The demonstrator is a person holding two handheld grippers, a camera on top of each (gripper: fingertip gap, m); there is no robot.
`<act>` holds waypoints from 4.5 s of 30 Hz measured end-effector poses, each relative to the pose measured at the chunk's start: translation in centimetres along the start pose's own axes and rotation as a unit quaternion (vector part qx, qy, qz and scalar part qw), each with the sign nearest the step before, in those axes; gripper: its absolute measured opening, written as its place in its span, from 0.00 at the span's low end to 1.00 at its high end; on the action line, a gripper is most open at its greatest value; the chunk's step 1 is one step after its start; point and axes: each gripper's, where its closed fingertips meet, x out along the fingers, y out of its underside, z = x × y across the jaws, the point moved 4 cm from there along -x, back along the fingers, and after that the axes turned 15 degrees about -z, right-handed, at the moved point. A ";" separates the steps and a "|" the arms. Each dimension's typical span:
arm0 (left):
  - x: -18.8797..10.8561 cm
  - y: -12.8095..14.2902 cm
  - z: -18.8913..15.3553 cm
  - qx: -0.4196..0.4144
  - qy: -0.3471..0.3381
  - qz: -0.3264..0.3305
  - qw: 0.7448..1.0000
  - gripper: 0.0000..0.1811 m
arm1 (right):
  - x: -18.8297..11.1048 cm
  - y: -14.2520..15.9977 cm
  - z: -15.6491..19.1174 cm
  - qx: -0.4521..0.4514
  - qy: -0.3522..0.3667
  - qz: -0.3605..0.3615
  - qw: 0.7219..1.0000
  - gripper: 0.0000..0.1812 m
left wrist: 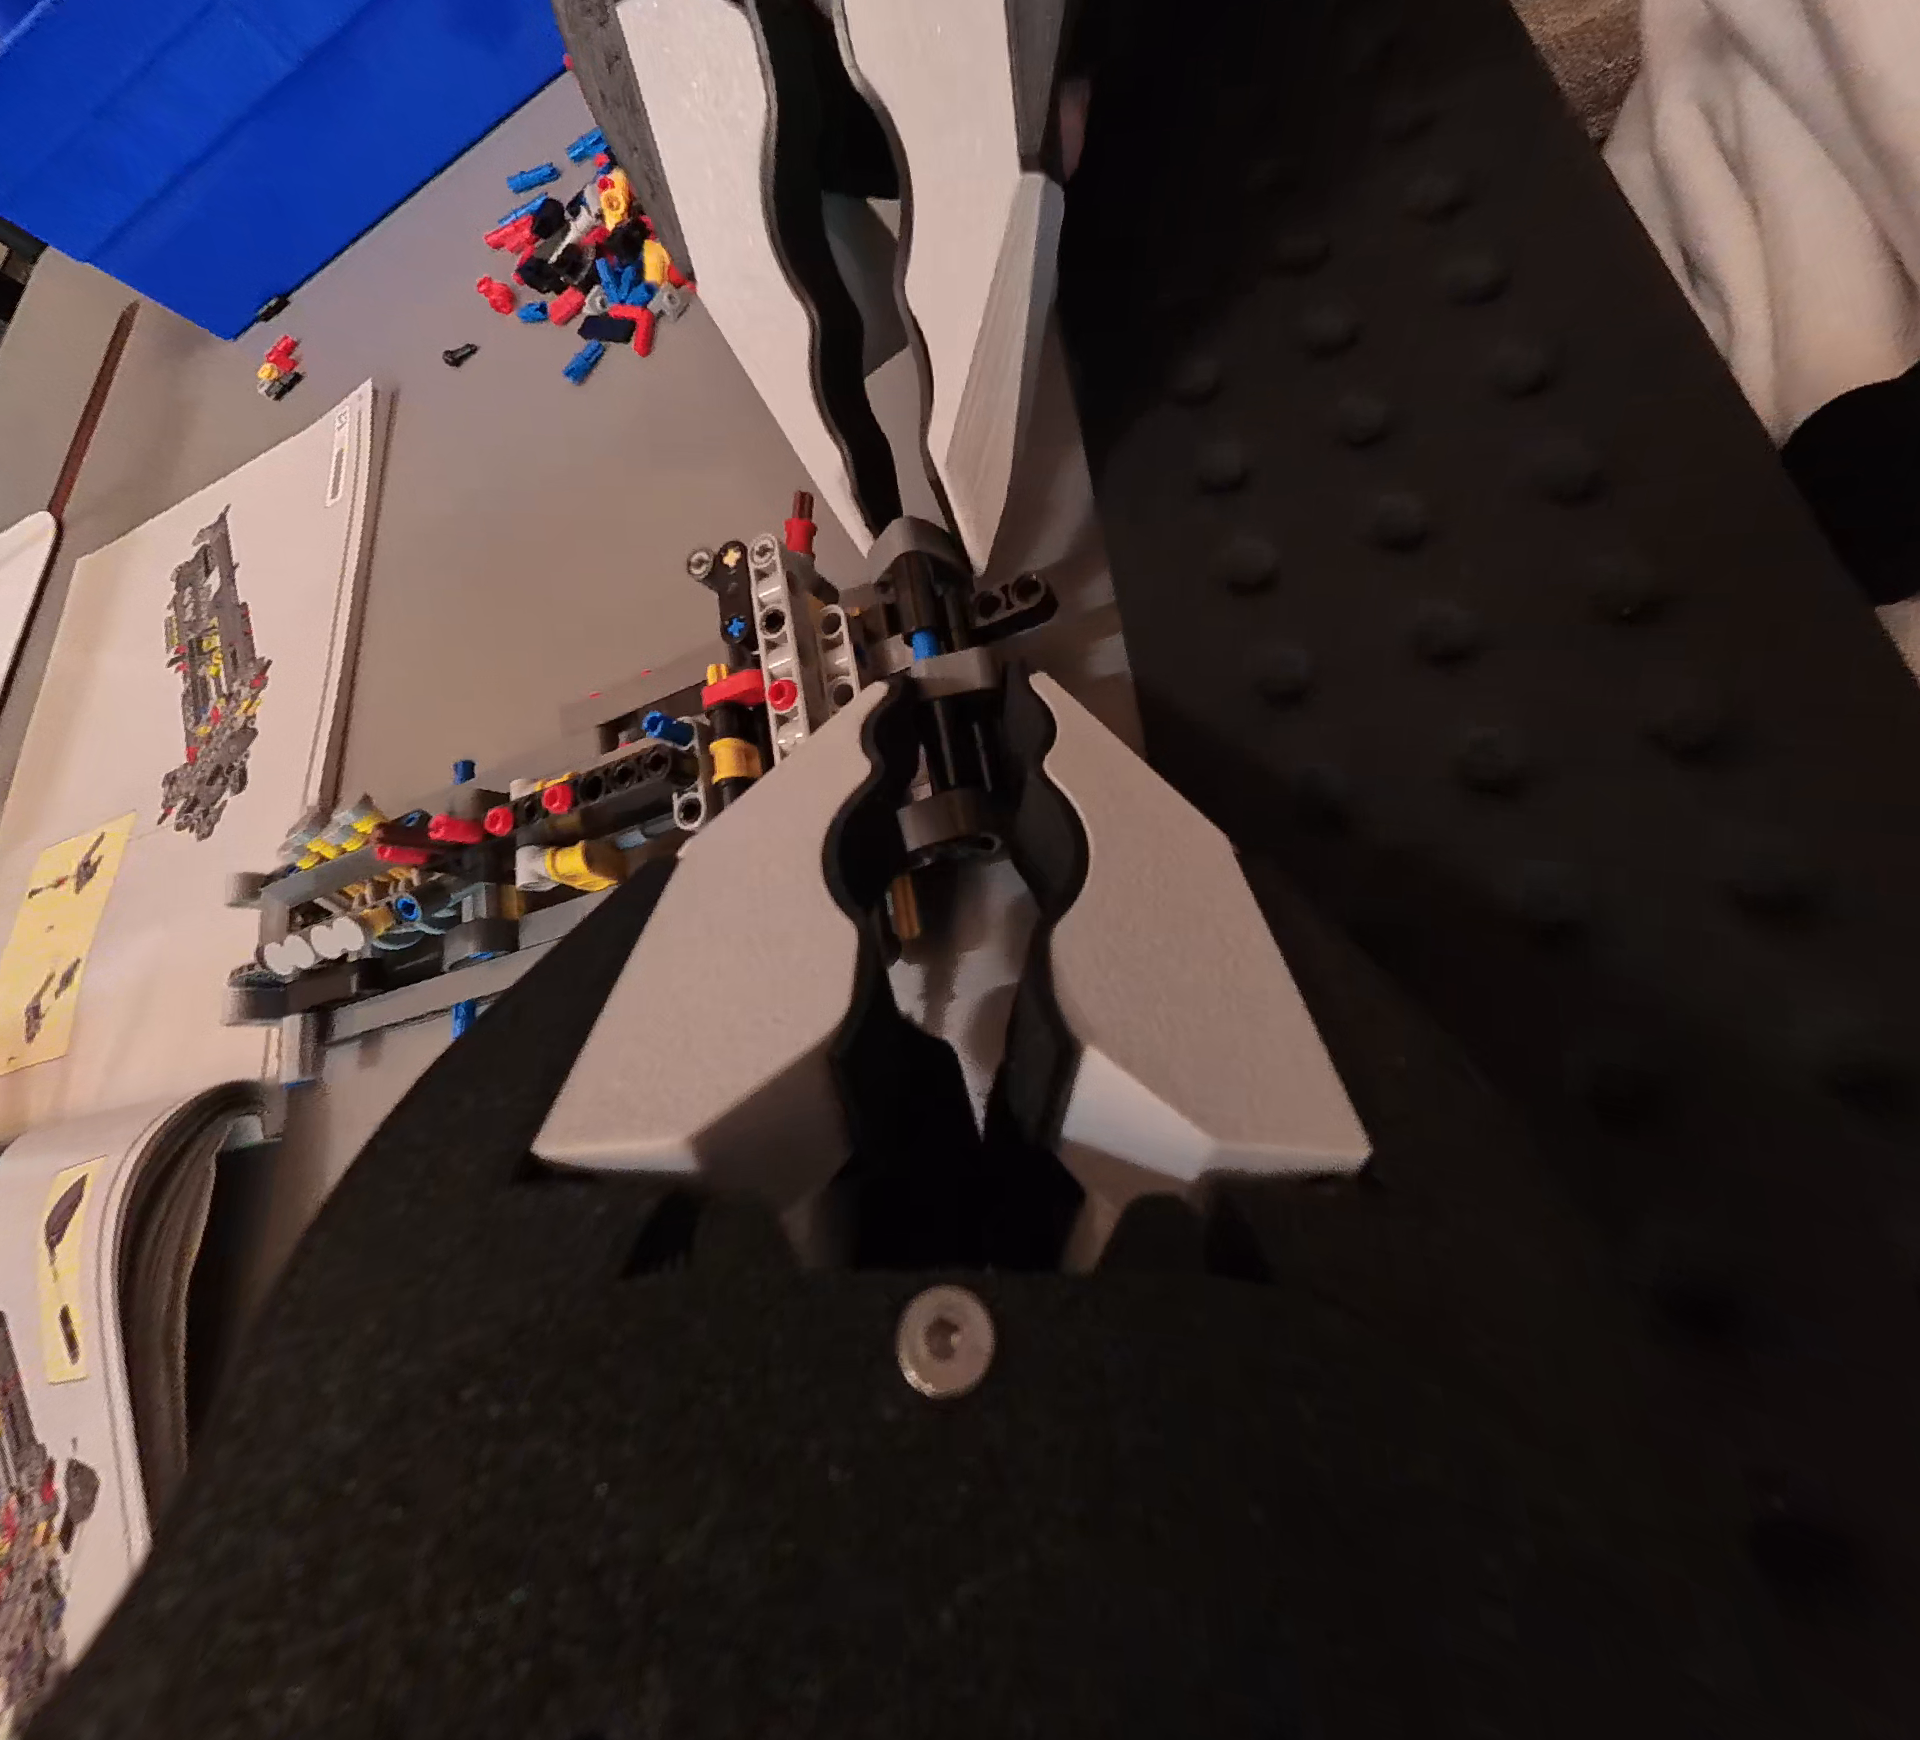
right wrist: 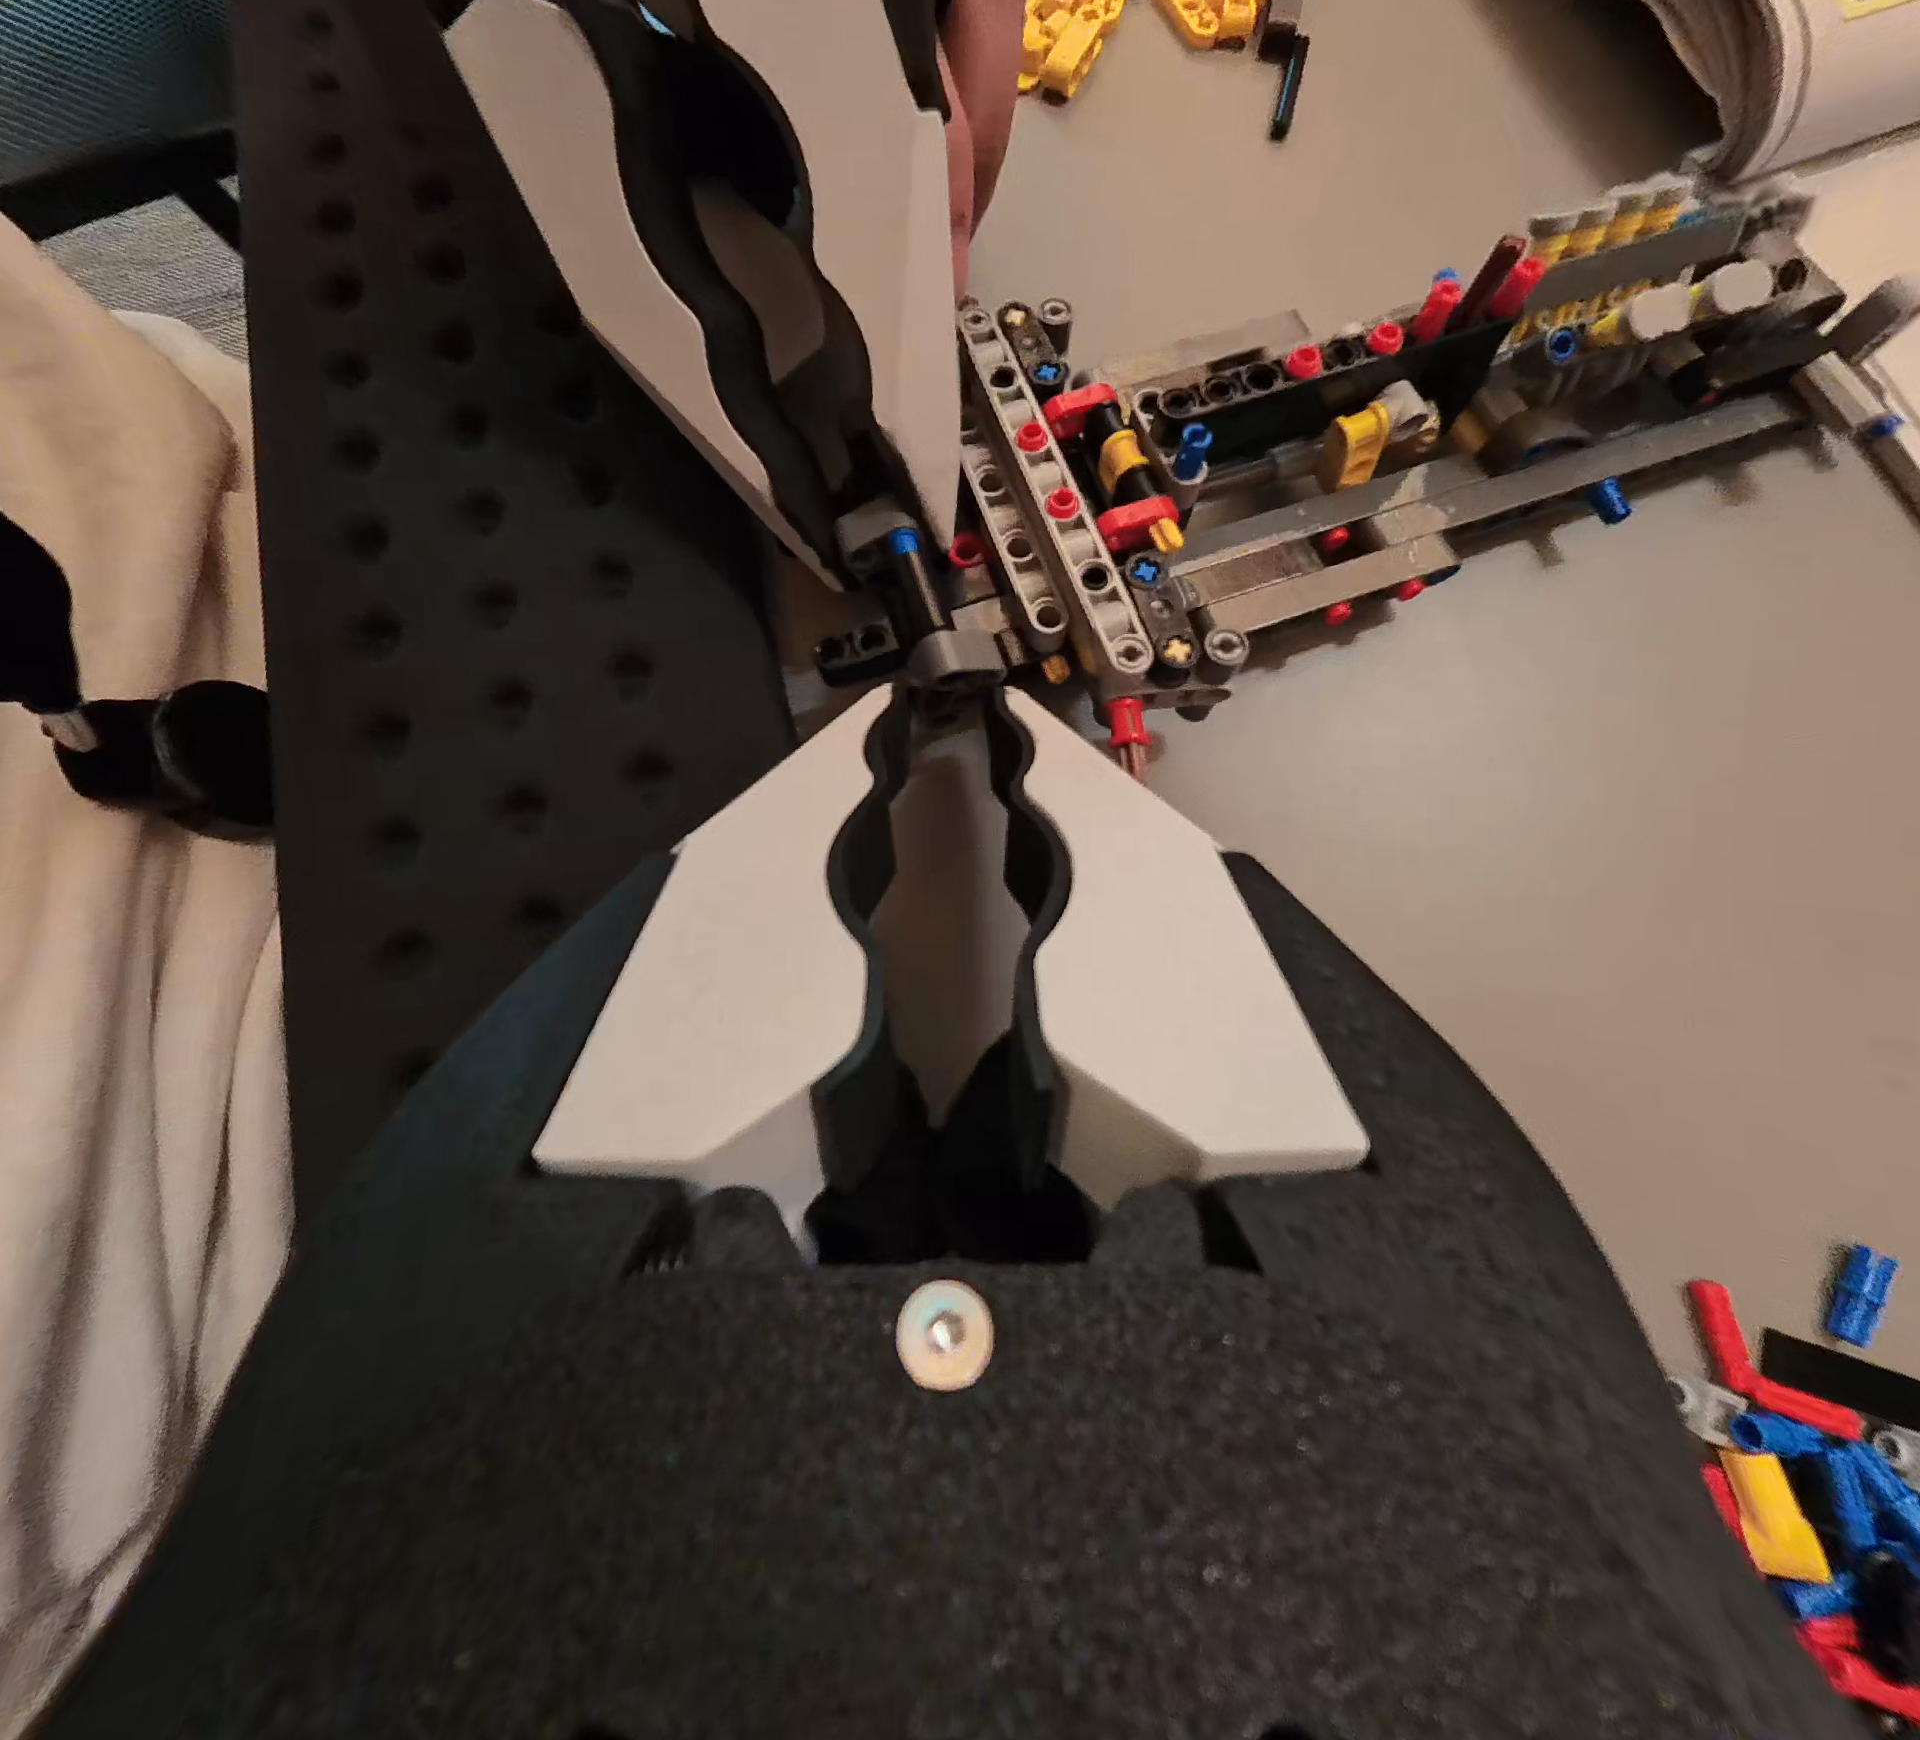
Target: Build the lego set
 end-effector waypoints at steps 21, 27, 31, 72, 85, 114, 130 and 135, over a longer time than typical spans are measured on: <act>0.4 0.7 0.0 0.015 -0.011 0.023 1.000 0.07 | 0.5 0.0 -0.4 0.079 -0.023 0.012 0.997 0.14; 0.3 0.7 -0.3 0.016 0.001 0.013 1.000 0.08 | 0.8 0.4 -0.5 0.006 -0.055 0.044 0.998 0.09; 0.3 0.8 0.1 0.005 -0.007 0.021 1.000 0.08 | 0.8 0.1 -0.7 -0.033 -0.023 0.065 0.997 0.09; 0.3 1.1 0.4 -0.047 0.000 0.022 0.999 0.08 | 1.3 0.8 -0.8 -0.142 0.071 0.029 0.987 0.09; 0.4 1.1 0.4 -0.048 0.006 0.016 0.999 0.08 | 1.0 0.7 -0.8 -0.056 0.012 0.007 0.998 0.13; -0.3 -4.5 3.1 -0.366 -0.051 -0.073 0.926 0.06 | 0.1 -4.0 -0.3 -0.142 0.111 0.062 0.982 0.13; 1.1 -3.8 2.0 -0.464 -0.039 -0.010 0.885 0.10 | 0.7 -3.1 0.7 -0.313 0.194 0.126 0.921 0.13; 1.2 -2.7 2.5 -0.478 -0.063 0.009 0.876 0.01 | 0.8 -2.8 0.6 -0.315 0.196 0.121 0.921 0.13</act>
